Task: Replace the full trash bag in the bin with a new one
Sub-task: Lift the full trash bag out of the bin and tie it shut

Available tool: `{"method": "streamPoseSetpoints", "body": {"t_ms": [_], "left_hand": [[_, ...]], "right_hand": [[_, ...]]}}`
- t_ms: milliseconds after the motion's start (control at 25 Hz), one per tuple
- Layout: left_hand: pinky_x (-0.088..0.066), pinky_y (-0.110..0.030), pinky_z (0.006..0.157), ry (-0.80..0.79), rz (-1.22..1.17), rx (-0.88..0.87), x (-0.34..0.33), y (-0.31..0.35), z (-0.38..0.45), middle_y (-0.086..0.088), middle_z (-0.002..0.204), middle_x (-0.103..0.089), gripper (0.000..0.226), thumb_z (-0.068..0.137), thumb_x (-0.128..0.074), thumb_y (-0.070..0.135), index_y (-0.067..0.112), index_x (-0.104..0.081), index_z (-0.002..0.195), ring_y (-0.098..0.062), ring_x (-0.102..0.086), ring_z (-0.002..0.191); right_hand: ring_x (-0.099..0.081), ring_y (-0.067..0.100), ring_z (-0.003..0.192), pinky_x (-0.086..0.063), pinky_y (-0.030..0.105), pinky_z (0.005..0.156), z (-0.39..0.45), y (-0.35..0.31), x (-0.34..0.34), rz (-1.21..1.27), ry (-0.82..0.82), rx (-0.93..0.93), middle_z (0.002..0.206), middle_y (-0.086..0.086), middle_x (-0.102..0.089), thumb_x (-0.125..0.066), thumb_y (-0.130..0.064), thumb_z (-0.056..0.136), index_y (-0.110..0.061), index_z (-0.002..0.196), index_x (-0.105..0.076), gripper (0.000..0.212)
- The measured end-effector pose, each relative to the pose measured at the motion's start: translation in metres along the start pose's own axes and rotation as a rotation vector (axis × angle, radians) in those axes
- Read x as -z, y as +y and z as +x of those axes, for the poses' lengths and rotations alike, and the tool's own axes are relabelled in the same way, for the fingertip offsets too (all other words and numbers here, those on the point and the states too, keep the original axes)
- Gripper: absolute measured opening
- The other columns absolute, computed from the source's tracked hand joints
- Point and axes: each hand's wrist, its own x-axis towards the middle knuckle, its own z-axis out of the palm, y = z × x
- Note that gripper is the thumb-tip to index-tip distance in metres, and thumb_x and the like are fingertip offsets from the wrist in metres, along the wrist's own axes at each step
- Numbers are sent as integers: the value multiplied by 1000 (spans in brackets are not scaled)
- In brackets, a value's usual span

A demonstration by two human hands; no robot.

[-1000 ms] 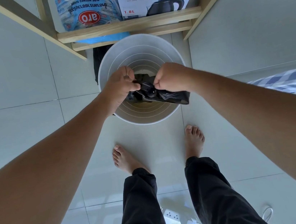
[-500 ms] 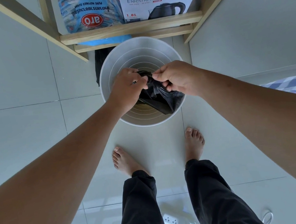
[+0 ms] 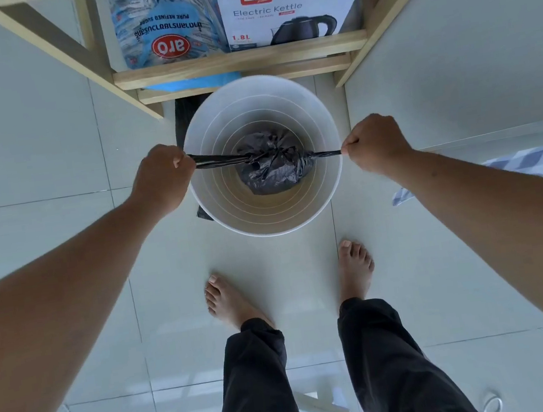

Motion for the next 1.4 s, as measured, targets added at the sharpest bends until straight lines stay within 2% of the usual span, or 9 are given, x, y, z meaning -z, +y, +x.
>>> {"method": "streamPoseSetpoints", "body": {"t_ms": [120,240,480,600,720,920,1040,1160,1400], "left_hand": [[-47,-37,77,0,-514,85,2,29,-11,-10,91,-70,39,85,-48,41,10,-70,92,-28,-62,86],[-46,-42,105,-79,-898,82,-6,56,-11,-2,94,-79,32,97,-50,38,22,-69,78,-18,-72,101],[-46,-47,105,-118,-937,127,-39,83,-4,-3,85,-67,21,90,-62,30,12,-69,97,-12,-64,96],[-57,-34,85,95,-1325,425,-38,74,-3,-5,92,-64,22,89,-47,3,11,-67,97,-23,-63,99],[-61,-39,84,20,-1232,479,-42,49,1,-11,108,-67,49,83,-29,-16,2,-64,113,-28,-68,107],[-59,-49,85,-286,-1436,555,-46,22,2,-23,125,-66,46,94,-25,-1,-4,-49,133,-36,-69,108],[-60,-37,87,-342,-910,280,-58,29,2,-12,138,-58,42,97,-41,-8,2,-49,136,-27,-65,115],[-43,-20,91,-409,-581,5,-72,59,4,4,132,-59,42,99,-54,36,18,-51,137,-11,-55,119],[-42,-27,89,10,-801,95,-86,116,23,12,105,-68,34,105,-37,34,20,-66,115,-8,-60,102]], "right_hand": [[-67,27,71,-57,31,69,-13,-13,-5,89,-80,70,83,14,-73,-59,-7,88,1,90,-76,19],[-65,21,71,-56,26,67,-25,-25,-5,225,-108,130,84,7,-69,-64,-9,90,-6,102,-74,16],[-72,26,75,-62,33,74,-34,-34,-2,541,-61,98,85,15,-73,-71,-5,85,-9,101,-74,17],[-67,20,68,-63,30,70,-31,-34,2,611,-34,64,76,11,-70,-70,-4,84,-9,98,-74,16],[-65,15,65,-61,25,66,-25,-28,7,618,-24,50,72,3,-68,-69,-4,85,-14,95,-73,15],[-64,14,67,-62,29,69,-15,-9,19,588,39,20,74,1,-66,-68,-5,84,-17,93,-73,15],[-63,16,70,-62,33,73,-12,2,24,561,28,-7,76,3,-67,-69,-6,84,-16,95,-74,15],[-64,18,74,-62,35,74,-11,9,24,547,7,2,80,9,-68,-69,-7,84,-14,97,-75,16],[-68,20,77,-63,35,74,-12,19,16,550,-13,-10,81,7,-70,-70,-7,86,-16,95,-75,14]]}}
